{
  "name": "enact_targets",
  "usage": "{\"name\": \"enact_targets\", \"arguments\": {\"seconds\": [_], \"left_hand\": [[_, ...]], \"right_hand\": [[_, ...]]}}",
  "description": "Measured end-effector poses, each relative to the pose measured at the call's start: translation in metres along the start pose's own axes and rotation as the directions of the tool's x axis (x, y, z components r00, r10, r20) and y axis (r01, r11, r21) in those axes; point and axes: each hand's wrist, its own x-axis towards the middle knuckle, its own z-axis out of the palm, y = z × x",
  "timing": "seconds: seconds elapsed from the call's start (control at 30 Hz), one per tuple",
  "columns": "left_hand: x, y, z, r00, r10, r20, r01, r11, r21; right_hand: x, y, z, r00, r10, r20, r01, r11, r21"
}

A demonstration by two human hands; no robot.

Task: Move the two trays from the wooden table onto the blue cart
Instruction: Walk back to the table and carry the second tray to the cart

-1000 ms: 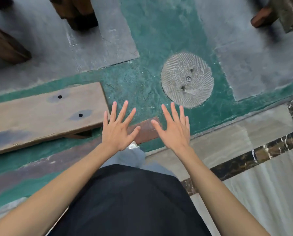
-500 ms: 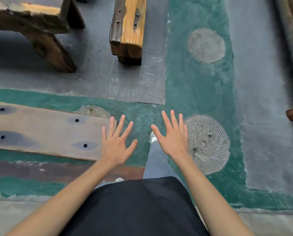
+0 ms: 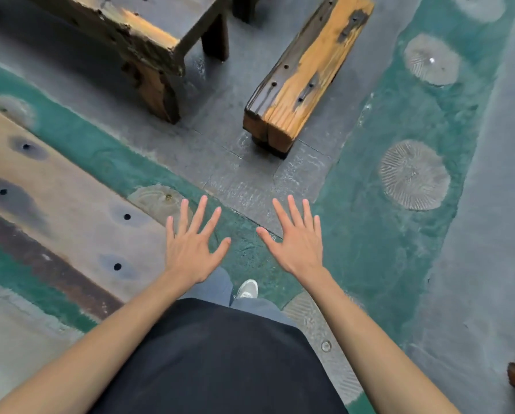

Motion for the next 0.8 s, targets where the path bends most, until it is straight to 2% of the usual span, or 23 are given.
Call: {"name": "enact_targets", "arguments": {"seconds": [0.27, 0.37, 0.6, 0.8], "left_hand": [[0.085, -0.038, -0.019, 0.984, -0.175, -0.013, 0.173, 0.980, -0.100], [0.130, -0.064, -0.040, 0.966, -0.260, 0.018, 0.260, 0.956, -0.133], [0.219, -0.142, -0.094, 0.922, -0.382, -0.057, 0.361, 0.905, -0.226], [0.255, -0.214, -0.144, 0.852, -0.508, -0.126, 0.461, 0.842, -0.281]], "right_hand": [[0.132, -0.056, -0.013, 0.970, -0.217, 0.110, 0.219, 0.976, -0.005], [0.183, -0.093, -0.024, 0.963, -0.237, 0.130, 0.240, 0.971, -0.006], [0.303, -0.189, -0.034, 0.914, -0.343, 0.217, 0.356, 0.934, -0.020], [0.372, -0.270, -0.036, 0.865, -0.442, 0.237, 0.463, 0.886, -0.037]]}}
